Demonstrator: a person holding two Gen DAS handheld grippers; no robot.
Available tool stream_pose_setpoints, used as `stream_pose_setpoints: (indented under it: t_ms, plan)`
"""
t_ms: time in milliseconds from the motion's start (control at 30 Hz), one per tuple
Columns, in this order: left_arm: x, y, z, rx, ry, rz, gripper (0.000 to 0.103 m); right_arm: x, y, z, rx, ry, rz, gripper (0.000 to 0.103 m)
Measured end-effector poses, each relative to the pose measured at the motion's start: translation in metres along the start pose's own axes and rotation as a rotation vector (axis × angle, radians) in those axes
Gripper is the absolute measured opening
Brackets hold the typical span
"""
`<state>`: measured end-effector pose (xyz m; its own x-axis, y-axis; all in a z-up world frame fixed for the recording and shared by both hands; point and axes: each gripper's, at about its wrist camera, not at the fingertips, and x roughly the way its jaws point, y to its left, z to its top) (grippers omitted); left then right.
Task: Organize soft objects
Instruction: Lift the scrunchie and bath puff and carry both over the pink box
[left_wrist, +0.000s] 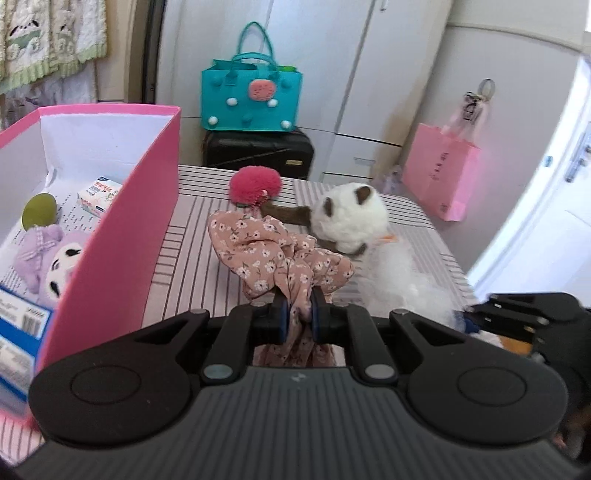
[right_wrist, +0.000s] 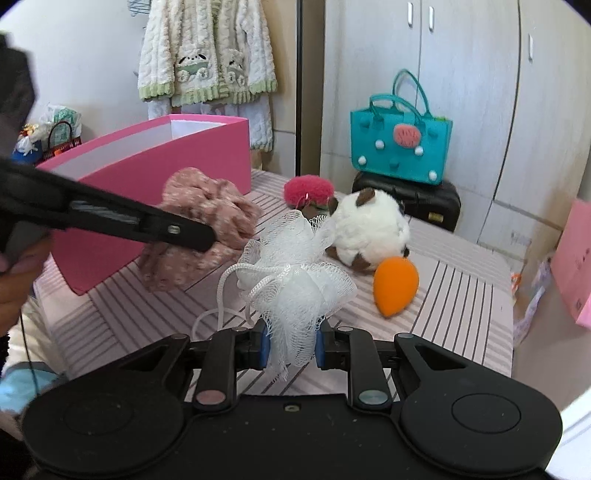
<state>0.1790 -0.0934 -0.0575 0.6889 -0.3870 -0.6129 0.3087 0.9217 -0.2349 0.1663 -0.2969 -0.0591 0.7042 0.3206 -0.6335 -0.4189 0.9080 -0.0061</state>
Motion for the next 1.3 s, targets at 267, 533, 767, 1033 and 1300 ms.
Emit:
stream_pose_setpoints:
  t_ms: [267, 533, 767, 1033, 1300]
  plan:
    - [-0.04, 0.007, -0.009, 0.076, 0.092, -0.078, 0.011, -0.027, 0.011, 0.003, 0.082, 0.047, 0.076, 0.025]
    - [-0.069, 0.018, -0.018, 0.108, 0.224, -0.16, 0.011, -0.055, 0.042, 0.015, 0.028, 0.058, 0.135, 0.025]
    - [-0.099, 0.029, -0.015, 0.128, 0.273, -0.195, 0.011, -0.074, 0.066, 0.026, 0.002, 0.059, 0.191, 0.025]
    - [-0.136, 0.043, -0.002, 0.146, 0.256, -0.167, 0.011, -0.09, 0.088, 0.049, -0.015, 0.046, 0.23, 0.025]
    - [-0.168, 0.071, 0.007, 0.109, 0.178, -0.149, 0.011, -0.105, 0.111, 0.076, -0.071, 0.008, 0.247, 0.025]
